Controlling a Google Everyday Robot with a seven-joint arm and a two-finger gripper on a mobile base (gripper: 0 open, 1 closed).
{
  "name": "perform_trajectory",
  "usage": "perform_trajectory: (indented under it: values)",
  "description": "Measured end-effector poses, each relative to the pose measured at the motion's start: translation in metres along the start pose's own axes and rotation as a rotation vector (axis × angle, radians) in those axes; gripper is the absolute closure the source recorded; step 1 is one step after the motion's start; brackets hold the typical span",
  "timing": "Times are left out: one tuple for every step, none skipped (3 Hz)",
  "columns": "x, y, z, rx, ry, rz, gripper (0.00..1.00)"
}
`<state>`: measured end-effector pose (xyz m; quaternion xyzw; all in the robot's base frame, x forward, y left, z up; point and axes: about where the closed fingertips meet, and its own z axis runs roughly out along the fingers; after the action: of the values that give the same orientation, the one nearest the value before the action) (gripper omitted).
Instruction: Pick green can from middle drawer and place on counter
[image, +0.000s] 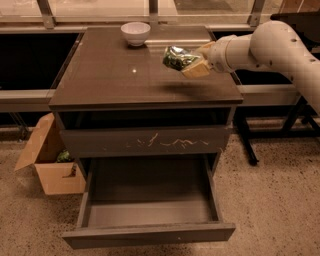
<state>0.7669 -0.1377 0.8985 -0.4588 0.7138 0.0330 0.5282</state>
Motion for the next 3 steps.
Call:
perform_trajectory:
  values:
    - [0.011, -0.011, 0.017, -0.025, 0.036, 0.05, 1.0]
    - [0.027, -0.023, 0.032, -0.028, 0.074, 0.096, 0.81]
    - [0.04, -0.034, 0.042, -0.024, 0.102, 0.13, 0.58]
